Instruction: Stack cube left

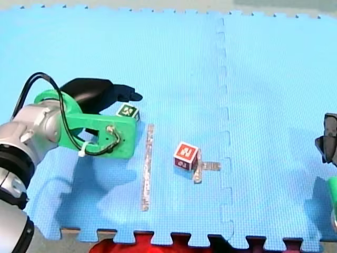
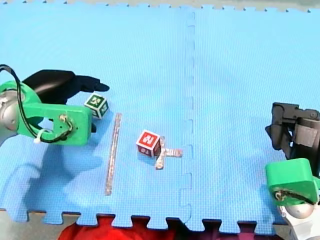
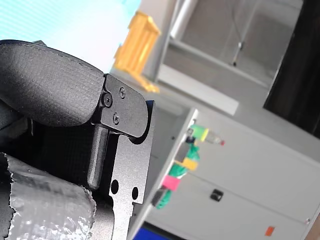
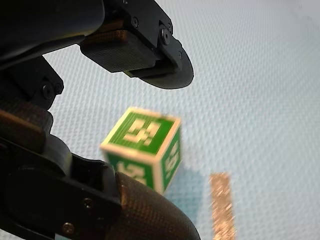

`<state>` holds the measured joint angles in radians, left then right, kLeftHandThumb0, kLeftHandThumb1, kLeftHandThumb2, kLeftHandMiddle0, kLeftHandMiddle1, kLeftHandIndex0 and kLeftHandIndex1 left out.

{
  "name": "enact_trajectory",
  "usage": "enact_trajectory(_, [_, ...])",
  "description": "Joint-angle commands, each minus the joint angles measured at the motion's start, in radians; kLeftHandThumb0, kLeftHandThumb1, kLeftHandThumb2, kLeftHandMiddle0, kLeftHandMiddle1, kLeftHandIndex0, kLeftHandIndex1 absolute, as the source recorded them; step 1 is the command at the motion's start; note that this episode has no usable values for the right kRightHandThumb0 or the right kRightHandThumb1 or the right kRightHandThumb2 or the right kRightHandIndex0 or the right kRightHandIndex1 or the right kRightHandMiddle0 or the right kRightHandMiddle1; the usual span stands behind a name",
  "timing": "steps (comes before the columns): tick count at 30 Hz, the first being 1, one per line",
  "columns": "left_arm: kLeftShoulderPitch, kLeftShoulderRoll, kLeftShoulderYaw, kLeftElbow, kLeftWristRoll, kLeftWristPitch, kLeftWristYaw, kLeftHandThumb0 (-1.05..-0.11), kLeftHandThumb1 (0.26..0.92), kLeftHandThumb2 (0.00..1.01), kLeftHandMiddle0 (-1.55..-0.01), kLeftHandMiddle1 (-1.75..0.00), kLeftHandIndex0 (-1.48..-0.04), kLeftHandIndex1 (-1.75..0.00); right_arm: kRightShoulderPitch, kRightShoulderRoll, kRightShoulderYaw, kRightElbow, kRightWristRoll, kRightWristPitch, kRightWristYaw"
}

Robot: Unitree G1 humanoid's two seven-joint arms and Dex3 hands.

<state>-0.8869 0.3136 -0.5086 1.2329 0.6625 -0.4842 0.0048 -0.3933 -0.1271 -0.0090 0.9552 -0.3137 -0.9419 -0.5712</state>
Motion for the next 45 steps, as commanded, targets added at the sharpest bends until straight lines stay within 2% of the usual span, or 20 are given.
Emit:
enact_trajectory(1, [0.021, -0.004, -0.005, 0.000, 0.000, 0.007, 0.000, -1.048, 0.855, 0.01, -0.93, -1.75, -0.48, 0.00, 0.010, -0.009, -0.004, -0.002, 0.003, -0.009, 0.004])
enact_trajectory(7, [0.034, -0.007, -0.006, -0.003, -0.007, 0.010, -0.006, -1.048, 0.870, 0.01, -0.91, -1.75, -0.46, 0.00, 0.020, -0.014, -0.007, -0.009, -0.001, -0.009, 0.007])
enact_trajectory(11, [0.038, -0.010, -0.008, -0.005, -0.004, 0.041, 0.006, -1.048, 0.880, 0.01, -0.90, -1.75, -0.43, 0.00, 0.026, -0.018, -0.010, -0.014, -0.003, -0.009, 0.007])
enact_trajectory(19, [0.039, 0.001, -0.006, -0.002, -0.001, 0.073, 0.052, -1.048, 0.894, 0.01, -0.87, -1.75, -0.37, 0.00, 0.030, -0.029, -0.012, -0.006, -0.005, -0.021, 0.007])
enact_trajectory(29, [0.044, -0.006, -0.016, -0.005, 0.008, 0.105, 0.080, -1.048, 0.911, 0.01, -0.87, -1.75, -0.33, 0.00, 0.044, -0.033, -0.015, -0.025, -0.001, -0.032, 0.015])
enact_trajectory(31, [0.071, 0.003, -0.021, -0.036, 0.000, 0.093, 0.015, -1.048, 0.912, 0.01, -0.88, -1.75, -0.42, -0.05, 0.041, -0.033, -0.017, -0.025, 0.004, -0.033, 0.022])
enact_trajectory(32, [0.087, 0.012, -0.020, -0.063, -0.013, 0.086, -0.038, -1.048, 0.897, 0.01, -0.89, -1.75, -0.52, -0.07, 0.038, -0.033, -0.018, -0.023, 0.007, -0.032, 0.027])
enact_trajectory(34, [0.099, 0.020, -0.003, -0.125, -0.070, 0.116, -0.227, -1.039, 0.846, 0.00, -0.90, -1.75, -0.85, -0.09, 0.030, -0.033, -0.019, -0.016, 0.011, -0.030, 0.032])
enact_trajectory(36, [0.080, 0.004, 0.027, -0.142, -0.139, 0.182, -0.404, -1.019, 0.824, 0.00, -0.92, -1.75, -1.10, -0.11, 0.023, -0.034, -0.020, -0.009, 0.011, -0.028, 0.034])
enact_trajectory(37, [0.070, 0.001, 0.035, -0.150, -0.160, 0.205, -0.454, -1.016, 0.822, 0.00, -0.93, -1.75, -1.16, -0.12, 0.021, -0.034, -0.020, -0.006, 0.011, -0.027, 0.035])
enact_trajectory(39, [0.062, 0.012, 0.031, -0.177, -0.170, 0.208, -0.493, -1.021, 0.840, 0.01, -0.95, -1.75, -1.17, -0.10, 0.019, -0.034, -0.020, -0.006, 0.010, -0.026, 0.035])
enact_trajectory(43, [0.067, 0.034, 0.008, -0.200, -0.155, 0.163, -0.496, -1.046, 0.906, 0.03, -0.97, -1.75, -1.16, -0.06, 0.020, -0.034, -0.018, -0.012, 0.007, -0.022, 0.036])
enact_trajectory(45, [0.068, 0.039, 0.006, -0.208, -0.151, 0.157, -0.512, -1.048, 0.918, 0.04, -0.97, -1.75, -1.17, -0.06, 0.021, -0.034, -0.017, -0.017, 0.004, -0.020, 0.034])
